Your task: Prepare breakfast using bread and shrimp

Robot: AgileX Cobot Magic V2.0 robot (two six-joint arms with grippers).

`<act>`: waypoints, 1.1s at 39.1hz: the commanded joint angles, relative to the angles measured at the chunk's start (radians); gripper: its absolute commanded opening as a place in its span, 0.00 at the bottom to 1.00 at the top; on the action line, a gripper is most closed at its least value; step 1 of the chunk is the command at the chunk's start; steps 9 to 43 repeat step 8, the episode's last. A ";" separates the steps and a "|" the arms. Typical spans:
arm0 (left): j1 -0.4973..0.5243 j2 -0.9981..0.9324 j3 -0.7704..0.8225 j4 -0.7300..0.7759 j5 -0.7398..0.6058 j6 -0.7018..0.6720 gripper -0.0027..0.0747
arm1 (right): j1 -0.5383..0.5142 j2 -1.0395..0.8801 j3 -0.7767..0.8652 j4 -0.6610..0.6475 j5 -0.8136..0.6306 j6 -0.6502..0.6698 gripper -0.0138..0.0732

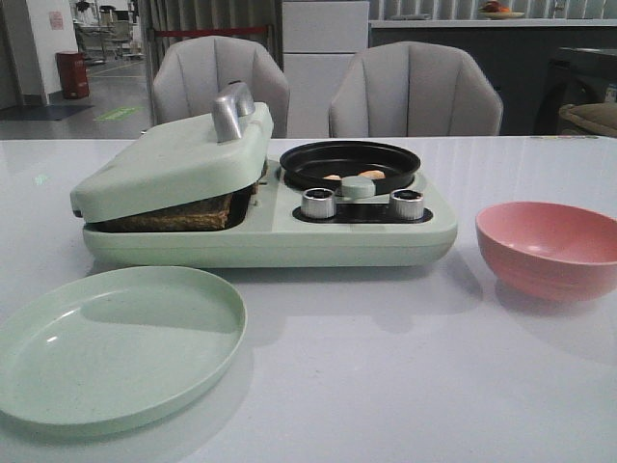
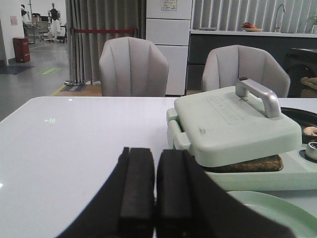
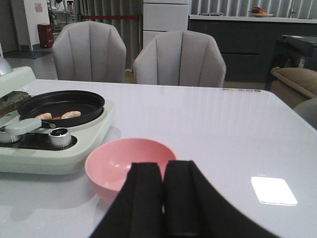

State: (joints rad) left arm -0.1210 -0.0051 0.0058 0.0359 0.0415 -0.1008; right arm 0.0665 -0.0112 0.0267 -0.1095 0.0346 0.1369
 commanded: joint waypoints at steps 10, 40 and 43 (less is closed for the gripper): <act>-0.001 -0.017 0.021 0.001 -0.077 -0.010 0.18 | -0.004 -0.021 -0.017 -0.009 -0.088 -0.002 0.33; -0.001 -0.017 0.021 0.001 -0.077 -0.010 0.18 | -0.004 -0.021 -0.017 -0.009 -0.088 -0.002 0.33; -0.001 -0.017 0.021 0.001 -0.077 -0.010 0.18 | -0.004 -0.021 -0.017 -0.009 -0.088 -0.002 0.33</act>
